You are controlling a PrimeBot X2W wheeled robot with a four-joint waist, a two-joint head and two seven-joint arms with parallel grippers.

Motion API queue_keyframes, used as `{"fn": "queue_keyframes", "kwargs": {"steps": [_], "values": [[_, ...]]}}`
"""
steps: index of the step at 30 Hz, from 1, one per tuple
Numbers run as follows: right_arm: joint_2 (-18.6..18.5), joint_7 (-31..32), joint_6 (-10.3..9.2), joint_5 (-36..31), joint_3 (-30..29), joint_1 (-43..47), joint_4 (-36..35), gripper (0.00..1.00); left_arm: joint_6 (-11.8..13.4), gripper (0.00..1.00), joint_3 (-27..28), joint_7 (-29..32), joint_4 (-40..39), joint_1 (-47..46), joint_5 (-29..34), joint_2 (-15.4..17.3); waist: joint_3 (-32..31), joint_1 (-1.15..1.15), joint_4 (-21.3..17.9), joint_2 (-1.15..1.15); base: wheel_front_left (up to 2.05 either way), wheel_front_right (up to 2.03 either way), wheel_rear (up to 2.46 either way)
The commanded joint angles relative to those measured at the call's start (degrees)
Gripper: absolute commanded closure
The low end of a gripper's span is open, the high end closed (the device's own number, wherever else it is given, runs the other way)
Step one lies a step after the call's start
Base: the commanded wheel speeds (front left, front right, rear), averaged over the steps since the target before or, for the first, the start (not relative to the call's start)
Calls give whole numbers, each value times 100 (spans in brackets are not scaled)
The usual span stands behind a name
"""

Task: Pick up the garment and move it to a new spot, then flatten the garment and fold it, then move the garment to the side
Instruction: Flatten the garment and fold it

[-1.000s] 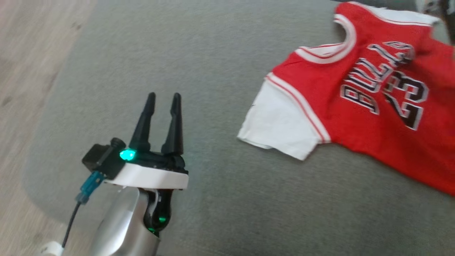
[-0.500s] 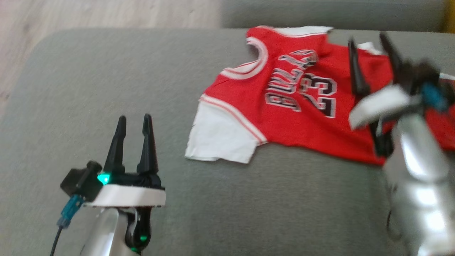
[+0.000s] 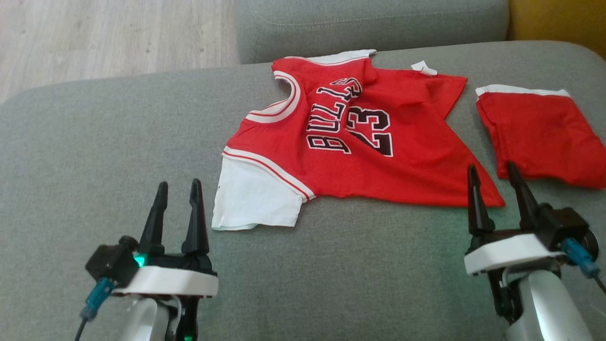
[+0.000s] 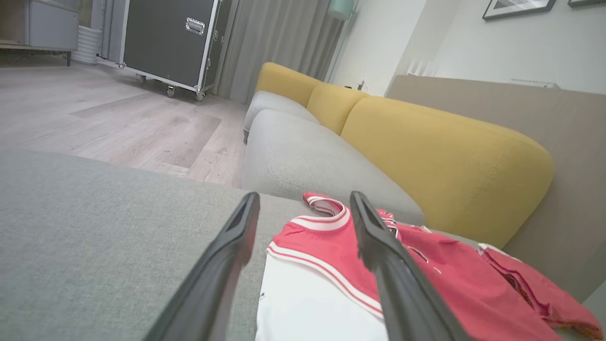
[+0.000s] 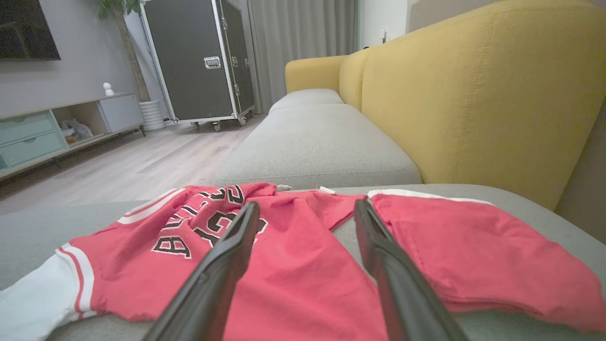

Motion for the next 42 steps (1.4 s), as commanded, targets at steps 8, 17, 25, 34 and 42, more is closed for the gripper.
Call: {"fn": "queue_keyframes", "kwargs": {"steps": [8,17,25,34,42], "values": [[46,-62,-4,88,266,-320,-464,0,10,0,-52,25,752,-468,256,304,204,0,-90,0,0,0,0],[46,-62,-4,175,287,-369,-523,0,31,0,-338,746,2091,-1221,395,466,541,0,-338,0,0,0,0],[46,-62,-4,216,231,-420,-540,0,196,0,-395,1154,2798,-1548,409,532,676,0,-482,0,0,0,0],[46,-62,-4,70,66,-448,-107,0,78,100,-532,960,2839,-1613,255,540,619,0,-428,0,0,0,0],[47,200,-4,-140,-289,-477,722,0,106,100,-213,88,2221,-1542,66,537,426,0,-238,0,0,0,0]]}}
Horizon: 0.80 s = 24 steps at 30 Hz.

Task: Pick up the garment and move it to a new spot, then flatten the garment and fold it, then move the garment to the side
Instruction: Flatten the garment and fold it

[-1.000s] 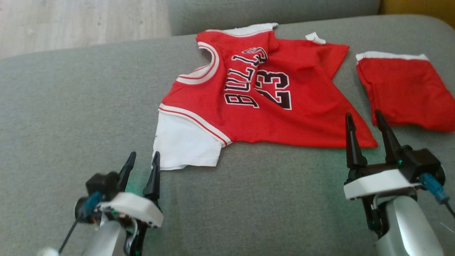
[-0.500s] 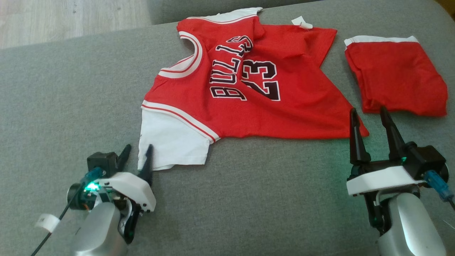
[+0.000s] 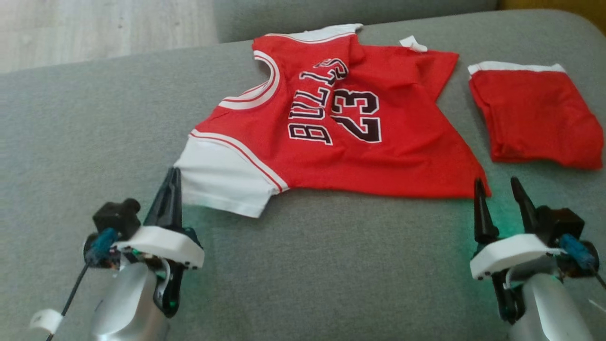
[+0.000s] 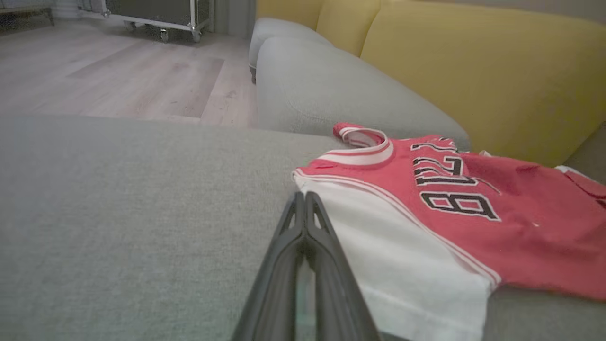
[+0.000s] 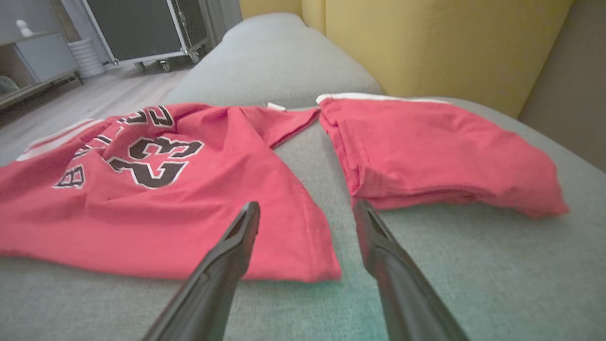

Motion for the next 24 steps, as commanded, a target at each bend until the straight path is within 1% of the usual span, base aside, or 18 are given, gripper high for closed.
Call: {"fn": "queue_keyframes", "kwargs": {"steps": [1,5,8,14,21,22,23,24], "values": [[-9,13,-5,-30,95,-194,-84,0,17,100,241,-91,-259,-60,-12,123,-41,0,61,0,0,0,0],[-9,148,-5,67,-18,-274,314,0,34,100,314,-162,-744,106,32,77,-72,0,174,0,0,0,0],[-9,261,-5,259,-6,-369,649,0,35,100,315,-173,-984,218,74,38,-69,0,254,0,0,0,0],[-9,251,-5,668,117,-662,1344,0,29,100,324,-180,-1263,338,128,-13,-37,0,358,0,0,0,0],[-9,310,-5,959,353,-1023,2234,0,20,100,373,-181,-1470,376,190,-51,6,0,437,0,0,0,0],[-9,319,-5,1019,439,-1063,2333,6,19,100,383,-181,-1487,380,196,-55,8,0,442,0,0,0,0],[-9,295,-5,1123,557,-1102,2392,55,17,100,391,-181,-1498,384,202,-58,8,0,446,0,0,0,0],[-9,243,-5,1232,672,-1135,2421,100,16,100,399,-181,-1503,388,207,-60,5,0,446,0,0,0,0]]}}
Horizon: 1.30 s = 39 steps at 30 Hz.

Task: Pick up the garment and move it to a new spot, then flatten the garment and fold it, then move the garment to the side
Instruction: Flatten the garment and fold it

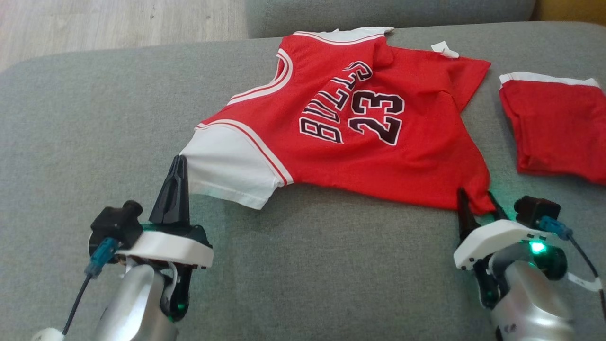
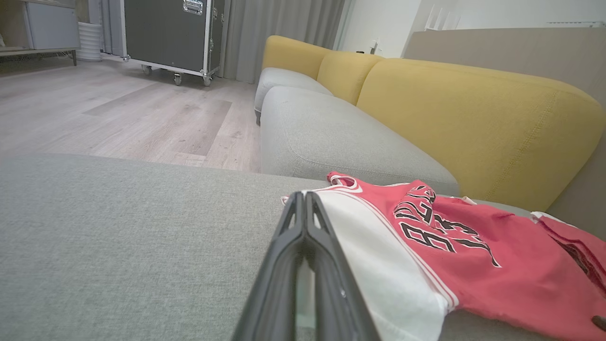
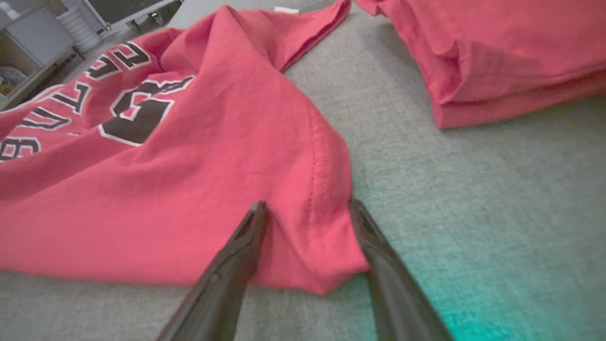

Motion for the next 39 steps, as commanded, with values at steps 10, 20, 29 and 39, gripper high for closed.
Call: {"fn": "queue_keyframes", "kwargs": {"steps": [10,20,29,39], "values": [[80,-492,-4,471,728,-252,-675,100,-6,100,534,-71,-348,-87,-149,64,-189,0,-138,0,0,0,0],[-2,-514,-4,-112,707,-561,-2567,100,-43,100,967,23,-1234,-405,-976,80,-570,0,-302,0,0,0,0],[-542,-104,-4,-292,952,-996,-4119,100,263,100,1325,230,-3025,-755,-1445,-3,-924,0,-439,0,0,0,0],[-595,960,-4,-482,594,-764,-5650,100,791,100,1478,1017,-4523,-981,-1488,239,-754,0,-413,0,0,0,0]]}}
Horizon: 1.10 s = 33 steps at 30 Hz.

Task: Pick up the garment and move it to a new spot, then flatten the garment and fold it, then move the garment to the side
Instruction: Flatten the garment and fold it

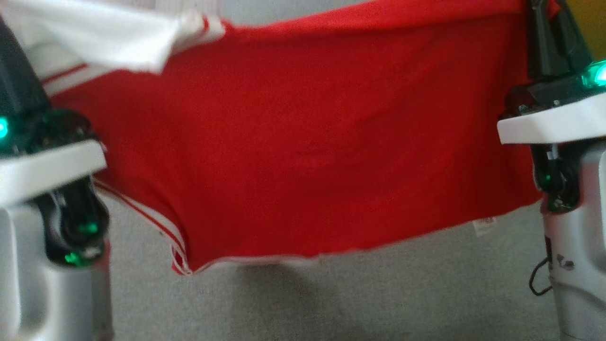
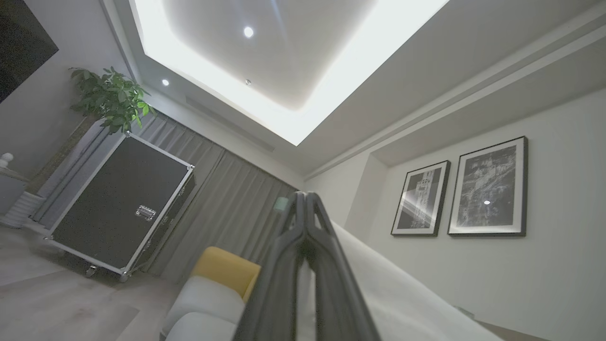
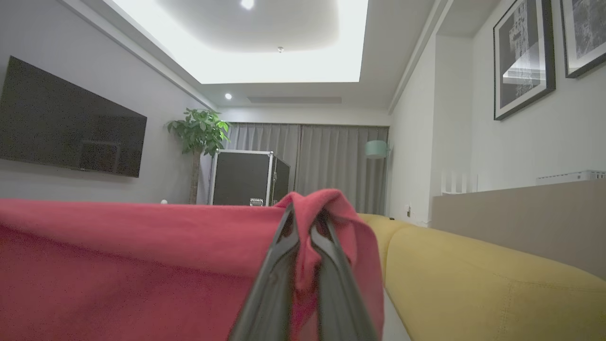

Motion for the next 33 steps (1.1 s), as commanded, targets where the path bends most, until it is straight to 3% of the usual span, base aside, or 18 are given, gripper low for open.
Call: {"fn": "queue_keyframes", "kwargs": {"steps": [1,5,10,13,19,26,33], "values": [[-17,196,-4,-104,41,-159,-209,100,38,100,170,199,-88,-547,43,297,204,1,67,0,0,0,0],[-75,488,-4,-100,145,-729,151,100,-92,100,38,649,757,-1347,-3,599,720,1,174,0,0,0,0],[-204,421,-4,-87,547,-2308,1460,100,-423,100,-107,672,2403,-2889,273,1054,1501,1,310,0,0,0,0],[-227,94,-4,-144,764,-3387,2490,100,-579,100,-247,419,3329,-3843,512,1231,1797,1,423,0,0,0,0],[-21,-886,-4,-363,559,-4875,4313,100,-773,100,-462,-274,4750,-5162,676,1333,2040,1,617,0,0,0,0],[68,-1329,-4,-495,416,-4894,5656,100,-855,100,-1140,-813,5530,-5209,552,1224,2120,1,791,0,0,0,0],[-22,-1342,-4,-444,940,-4147,6588,100,-859,100,-2097,-984,5666,-4104,133,1374,2049,1,920,0,0,0,0]]}}
